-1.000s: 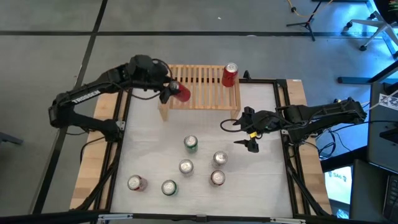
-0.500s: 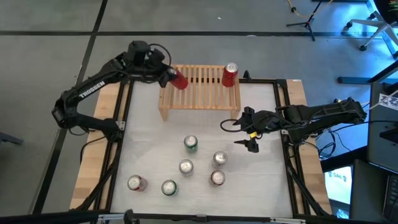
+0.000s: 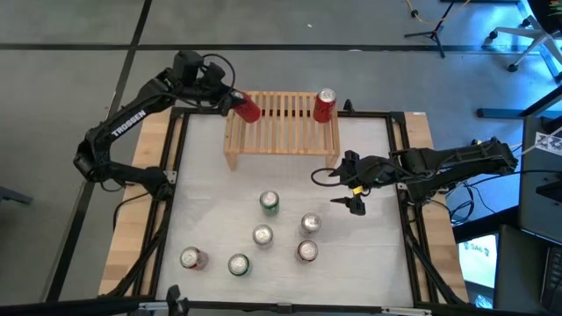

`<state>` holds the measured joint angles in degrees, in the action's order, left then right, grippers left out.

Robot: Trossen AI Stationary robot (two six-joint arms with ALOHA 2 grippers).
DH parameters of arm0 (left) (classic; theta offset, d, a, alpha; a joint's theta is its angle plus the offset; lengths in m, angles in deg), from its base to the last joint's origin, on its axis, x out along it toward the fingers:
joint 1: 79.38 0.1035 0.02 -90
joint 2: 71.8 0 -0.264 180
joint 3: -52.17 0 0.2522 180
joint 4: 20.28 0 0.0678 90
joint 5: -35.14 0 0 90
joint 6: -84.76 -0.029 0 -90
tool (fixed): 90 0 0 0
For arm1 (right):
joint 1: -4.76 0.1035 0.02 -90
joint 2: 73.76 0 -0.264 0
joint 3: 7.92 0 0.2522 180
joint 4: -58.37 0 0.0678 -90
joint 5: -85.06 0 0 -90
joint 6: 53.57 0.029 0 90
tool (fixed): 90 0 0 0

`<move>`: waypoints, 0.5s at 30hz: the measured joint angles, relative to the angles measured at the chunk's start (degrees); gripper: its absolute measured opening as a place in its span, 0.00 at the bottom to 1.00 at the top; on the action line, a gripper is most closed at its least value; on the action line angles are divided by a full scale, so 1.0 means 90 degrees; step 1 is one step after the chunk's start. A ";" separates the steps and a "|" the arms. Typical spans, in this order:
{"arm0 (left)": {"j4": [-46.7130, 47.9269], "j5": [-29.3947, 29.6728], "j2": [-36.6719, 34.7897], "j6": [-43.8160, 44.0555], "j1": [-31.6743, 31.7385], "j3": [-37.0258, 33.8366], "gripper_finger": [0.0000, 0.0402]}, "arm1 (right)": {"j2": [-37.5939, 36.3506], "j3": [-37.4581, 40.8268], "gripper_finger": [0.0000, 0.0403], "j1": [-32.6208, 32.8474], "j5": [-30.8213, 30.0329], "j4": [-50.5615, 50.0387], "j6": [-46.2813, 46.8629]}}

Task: Place canned beverage on shelf
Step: Put the red black soda can on the shelf

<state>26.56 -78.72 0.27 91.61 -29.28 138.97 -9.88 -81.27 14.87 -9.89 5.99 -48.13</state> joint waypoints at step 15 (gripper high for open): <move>0.0639 0.0105 -0.0002 -0.0163 0.0028 0.0012 0.67 | 0.0001 0.0000 0.92 0.0000 0.0000 -0.0002 0.0001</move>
<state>32.31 -77.77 0.25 90.15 -29.03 139.07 -9.87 -81.27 14.87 -9.89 5.97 -48.12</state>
